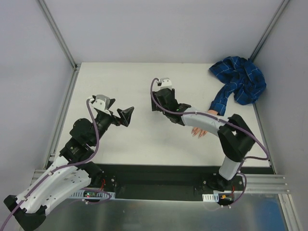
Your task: Paint the nails
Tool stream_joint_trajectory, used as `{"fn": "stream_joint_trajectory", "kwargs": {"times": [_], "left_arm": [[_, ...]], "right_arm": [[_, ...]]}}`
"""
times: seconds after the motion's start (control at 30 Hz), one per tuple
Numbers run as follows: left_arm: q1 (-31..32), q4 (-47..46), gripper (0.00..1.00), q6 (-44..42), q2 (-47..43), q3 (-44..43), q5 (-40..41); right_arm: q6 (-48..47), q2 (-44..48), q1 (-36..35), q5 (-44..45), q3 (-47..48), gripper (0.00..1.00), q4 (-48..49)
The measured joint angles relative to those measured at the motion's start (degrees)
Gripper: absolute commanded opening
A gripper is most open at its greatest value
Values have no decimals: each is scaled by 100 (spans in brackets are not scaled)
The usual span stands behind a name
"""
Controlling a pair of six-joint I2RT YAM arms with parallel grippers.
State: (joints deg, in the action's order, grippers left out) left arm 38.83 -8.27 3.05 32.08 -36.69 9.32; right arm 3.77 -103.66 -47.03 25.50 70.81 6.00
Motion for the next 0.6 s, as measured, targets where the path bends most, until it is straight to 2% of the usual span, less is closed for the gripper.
{"fn": "stream_joint_trajectory", "kwargs": {"times": [0.23,0.4,0.57,0.6], "left_arm": [[-334,-4,99,118,105,9,11],[-369,-7,99,153,284,9,-127],[-369,-116,99,256,387,52,-459],[-369,-170,99,293,391,83,-525]], "right_arm": [[50,1659,0,83,-1123,77,-162],[299,3351,-22,129,-2020,84,-599],[831,5499,-238,192,-2970,100,-1773],[931,5803,-273,190,-3075,97,-1993]]}}
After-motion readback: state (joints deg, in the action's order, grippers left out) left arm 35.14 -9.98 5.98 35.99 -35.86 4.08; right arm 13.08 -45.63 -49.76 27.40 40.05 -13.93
